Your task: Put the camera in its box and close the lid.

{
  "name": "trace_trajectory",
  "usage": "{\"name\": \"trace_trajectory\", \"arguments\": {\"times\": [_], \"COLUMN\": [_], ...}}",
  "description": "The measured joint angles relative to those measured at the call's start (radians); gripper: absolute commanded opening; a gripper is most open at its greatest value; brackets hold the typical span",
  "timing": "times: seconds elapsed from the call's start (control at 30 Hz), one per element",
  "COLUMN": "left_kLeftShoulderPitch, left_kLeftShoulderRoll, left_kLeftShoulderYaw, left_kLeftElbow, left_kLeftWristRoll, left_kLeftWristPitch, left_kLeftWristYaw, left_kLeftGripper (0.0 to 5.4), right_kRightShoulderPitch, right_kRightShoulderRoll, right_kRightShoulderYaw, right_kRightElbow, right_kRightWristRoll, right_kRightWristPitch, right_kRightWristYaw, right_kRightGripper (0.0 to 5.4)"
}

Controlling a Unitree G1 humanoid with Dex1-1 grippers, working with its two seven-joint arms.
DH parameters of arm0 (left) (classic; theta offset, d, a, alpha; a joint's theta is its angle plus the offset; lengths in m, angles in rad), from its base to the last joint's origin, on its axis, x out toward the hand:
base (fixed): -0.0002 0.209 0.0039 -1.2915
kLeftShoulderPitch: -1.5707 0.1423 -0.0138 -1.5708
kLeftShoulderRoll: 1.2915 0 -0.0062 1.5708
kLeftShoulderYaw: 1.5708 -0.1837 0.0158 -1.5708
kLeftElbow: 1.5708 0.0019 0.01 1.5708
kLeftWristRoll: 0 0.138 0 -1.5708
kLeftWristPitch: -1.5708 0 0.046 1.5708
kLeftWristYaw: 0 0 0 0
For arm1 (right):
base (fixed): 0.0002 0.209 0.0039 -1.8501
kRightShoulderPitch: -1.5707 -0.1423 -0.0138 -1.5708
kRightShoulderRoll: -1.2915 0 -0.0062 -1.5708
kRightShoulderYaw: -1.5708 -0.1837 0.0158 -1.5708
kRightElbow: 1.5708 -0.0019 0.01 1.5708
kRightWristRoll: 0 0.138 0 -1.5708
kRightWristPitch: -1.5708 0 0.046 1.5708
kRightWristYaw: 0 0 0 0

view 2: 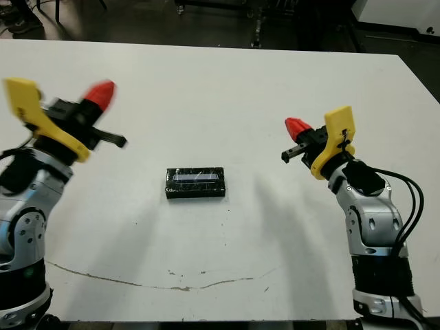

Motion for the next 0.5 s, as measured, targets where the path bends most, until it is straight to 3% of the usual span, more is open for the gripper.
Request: {"name": "trace_trajectory", "arguments": {"times": [0.23,0.37,0.5], "left_kLeftShoulderPitch": [0.061,0.086,0.110], "left_kLeftShoulderRoll": [-0.066,-0.109,-0.120], "left_kLeftShoulderYaw": [-0.006,-0.008,-0.017], "left_kLeftElbow": [0.205,0.299,0.347], "left_kLeftWristRoll": [0.201,0.226,0.241], "left_kLeftWristPitch": [-0.332,-0.453,-0.502], "left_kLeftWristYaw": [0.200,0.262,0.285], "left_kLeftGripper": [0.01,0.01,0.01], "right_kRightShoulderPitch": [0.024,0.028,0.028], "right_kRightShoulderRoll": [0.081,0.116,0.134], "right_kRightShoulderYaw": [0.000,0.008,0.010], "right_kRightElbow": [-0.018,-0.025,-0.035], "right_kRightWristRoll": [-0.049,-0.126,-0.154], "right_kRightWristPitch": [-0.059,-0.086,-0.110], "right_kRightWristYaw": [-0.143,-0.249,-0.296], "right_kRightGripper": [0.00,0.00,0.00]}}
